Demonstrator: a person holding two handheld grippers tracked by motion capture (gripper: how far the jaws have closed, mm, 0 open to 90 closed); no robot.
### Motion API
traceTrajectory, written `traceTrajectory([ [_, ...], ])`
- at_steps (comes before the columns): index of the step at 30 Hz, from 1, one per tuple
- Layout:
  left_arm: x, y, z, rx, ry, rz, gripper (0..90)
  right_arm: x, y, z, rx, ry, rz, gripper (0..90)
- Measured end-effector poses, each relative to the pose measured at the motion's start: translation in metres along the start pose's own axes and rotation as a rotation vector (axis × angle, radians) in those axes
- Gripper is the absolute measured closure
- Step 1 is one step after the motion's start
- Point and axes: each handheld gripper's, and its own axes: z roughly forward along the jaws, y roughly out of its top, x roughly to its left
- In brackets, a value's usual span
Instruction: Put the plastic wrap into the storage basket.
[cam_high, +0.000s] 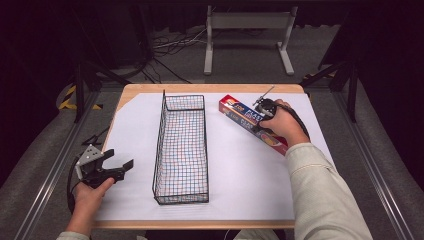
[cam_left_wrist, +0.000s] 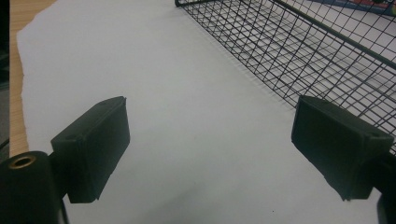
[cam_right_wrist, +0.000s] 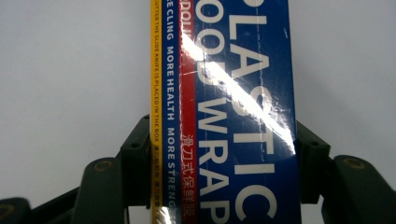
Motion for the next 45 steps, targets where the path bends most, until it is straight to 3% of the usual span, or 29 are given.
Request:
traceTrajectory([
  [7, -0.002, 0.003, -0.001, -0.012, 0.0, 0.005, 12.2, 0.007, -0.002, -0.013, 0.01, 0.007, 0.02, 40.3],
  [13, -0.001, 0.004, 0.0, -0.014, -0.001, 0.011, 12.2, 0.01, -0.003, -0.035, -0.016, 0.005, 0.037, 40.3],
  [23, -0.003, 0.007, 0.001, -0.022, 0.0, 0.012, 12.3, 0.018, -0.001, -0.074, -0.078, -0.018, 0.023, 40.3],
  [29, -0.004, 0.008, 0.002, -0.018, -0.003, 0.017, 12.2, 0.025, 0.001, -0.088, -0.094, -0.026, 0.003, 40.2],
  [36, -0.003, 0.008, 0.002, -0.025, -0.001, 0.004, 12.2, 0.028, -0.002, -0.098, -0.119, -0.032, 0.016, 40.3],
  [41, -0.004, 0.008, 0.006, -0.013, -0.006, 0.019, 12.2, 0.032, -0.005, -0.101, -0.124, -0.035, 0.049, 40.3],
  [42, -0.005, 0.008, 0.007, -0.013, -0.006, 0.021, 12.2, 0.036, -0.006, -0.102, -0.135, -0.039, 0.104, 40.4],
  [45, -0.006, 0.009, 0.008, -0.013, -0.009, 0.02, 12.2, 0.041, -0.007, -0.104, -0.144, -0.049, 0.135, 40.5],
])
